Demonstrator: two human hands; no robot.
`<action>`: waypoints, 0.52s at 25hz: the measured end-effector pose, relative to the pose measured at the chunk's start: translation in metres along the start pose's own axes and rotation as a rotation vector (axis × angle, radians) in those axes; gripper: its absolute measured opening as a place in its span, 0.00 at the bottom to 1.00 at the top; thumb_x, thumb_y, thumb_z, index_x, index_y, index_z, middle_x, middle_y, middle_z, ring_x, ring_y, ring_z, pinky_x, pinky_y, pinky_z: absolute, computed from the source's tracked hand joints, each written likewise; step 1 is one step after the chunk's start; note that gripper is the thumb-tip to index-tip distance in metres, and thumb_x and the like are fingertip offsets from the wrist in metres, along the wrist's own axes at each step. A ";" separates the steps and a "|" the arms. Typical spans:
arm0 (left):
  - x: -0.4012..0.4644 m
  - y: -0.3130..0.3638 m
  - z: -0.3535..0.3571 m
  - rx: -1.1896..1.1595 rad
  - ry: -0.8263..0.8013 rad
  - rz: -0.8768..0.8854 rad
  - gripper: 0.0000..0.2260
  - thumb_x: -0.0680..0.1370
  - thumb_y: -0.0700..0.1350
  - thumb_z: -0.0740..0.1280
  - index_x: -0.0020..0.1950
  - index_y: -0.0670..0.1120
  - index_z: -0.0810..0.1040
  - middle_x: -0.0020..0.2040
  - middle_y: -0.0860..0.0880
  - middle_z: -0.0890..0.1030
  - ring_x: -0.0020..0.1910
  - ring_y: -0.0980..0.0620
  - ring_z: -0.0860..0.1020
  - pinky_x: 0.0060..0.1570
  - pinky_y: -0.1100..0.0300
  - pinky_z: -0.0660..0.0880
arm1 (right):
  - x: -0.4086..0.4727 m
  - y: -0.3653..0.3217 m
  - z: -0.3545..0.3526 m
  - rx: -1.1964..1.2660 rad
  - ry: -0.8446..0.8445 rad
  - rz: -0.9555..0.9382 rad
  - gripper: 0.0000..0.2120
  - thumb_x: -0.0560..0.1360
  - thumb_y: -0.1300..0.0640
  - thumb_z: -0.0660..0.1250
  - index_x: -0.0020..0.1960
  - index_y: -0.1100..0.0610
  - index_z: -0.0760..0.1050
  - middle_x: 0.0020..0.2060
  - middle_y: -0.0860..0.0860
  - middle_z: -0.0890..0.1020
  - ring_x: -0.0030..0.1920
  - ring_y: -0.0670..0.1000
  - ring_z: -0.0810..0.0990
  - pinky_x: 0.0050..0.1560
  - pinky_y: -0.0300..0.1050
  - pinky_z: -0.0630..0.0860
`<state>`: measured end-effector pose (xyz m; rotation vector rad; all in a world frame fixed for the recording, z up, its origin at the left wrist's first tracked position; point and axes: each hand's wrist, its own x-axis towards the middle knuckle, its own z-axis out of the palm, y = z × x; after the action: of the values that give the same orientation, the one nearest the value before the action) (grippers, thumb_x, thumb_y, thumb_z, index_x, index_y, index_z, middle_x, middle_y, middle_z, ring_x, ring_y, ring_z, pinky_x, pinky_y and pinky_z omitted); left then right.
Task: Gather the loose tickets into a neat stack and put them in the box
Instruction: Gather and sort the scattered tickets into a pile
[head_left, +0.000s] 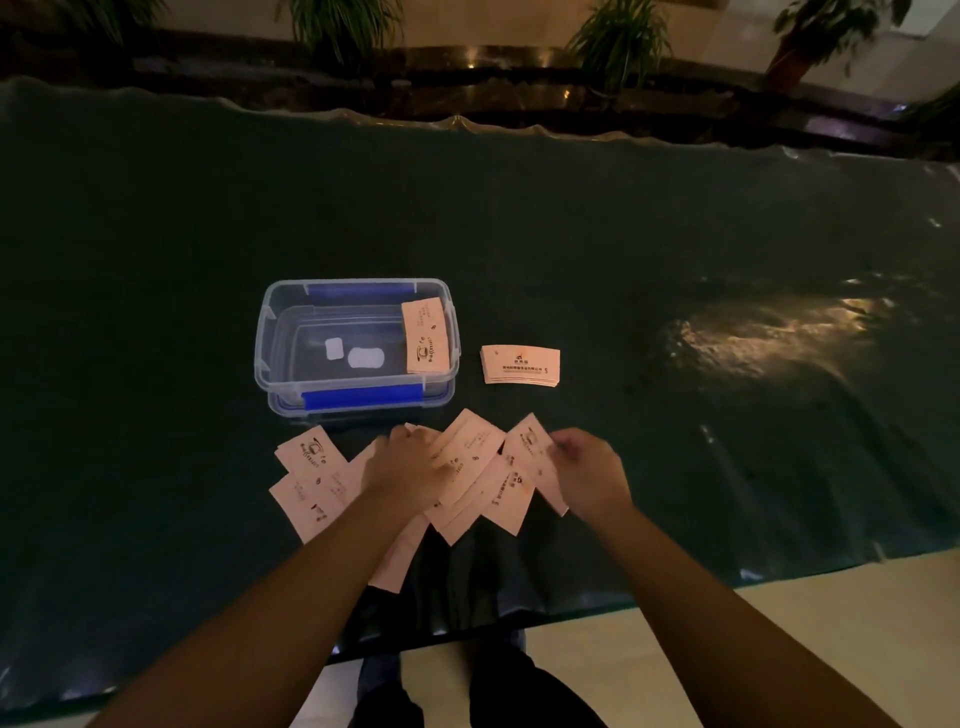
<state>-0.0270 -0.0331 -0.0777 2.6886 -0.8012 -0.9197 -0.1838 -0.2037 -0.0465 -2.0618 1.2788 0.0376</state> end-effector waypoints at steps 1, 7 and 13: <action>-0.001 -0.001 0.001 0.011 0.000 -0.006 0.28 0.80 0.61 0.66 0.76 0.51 0.70 0.74 0.46 0.72 0.73 0.43 0.71 0.69 0.47 0.71 | 0.004 -0.005 -0.004 -0.044 0.038 -0.031 0.11 0.85 0.55 0.64 0.65 0.50 0.81 0.60 0.50 0.85 0.48 0.44 0.80 0.37 0.34 0.70; -0.007 -0.002 -0.005 0.055 -0.001 0.078 0.20 0.83 0.55 0.63 0.74 0.51 0.72 0.71 0.46 0.76 0.70 0.45 0.73 0.71 0.46 0.69 | 0.016 -0.040 -0.004 -0.273 -0.284 -0.333 0.12 0.86 0.55 0.64 0.63 0.46 0.84 0.58 0.50 0.79 0.59 0.51 0.79 0.50 0.42 0.75; -0.013 -0.003 -0.011 -0.009 0.010 0.061 0.18 0.83 0.48 0.65 0.73 0.48 0.74 0.69 0.45 0.76 0.68 0.45 0.74 0.69 0.50 0.71 | 0.012 -0.067 0.034 -0.454 -0.431 -0.554 0.16 0.83 0.53 0.69 0.70 0.45 0.80 0.69 0.50 0.78 0.71 0.53 0.72 0.70 0.56 0.73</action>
<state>-0.0273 -0.0231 -0.0635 2.6436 -0.8702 -0.8930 -0.1138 -0.1761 -0.0402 -2.5416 0.4367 0.5289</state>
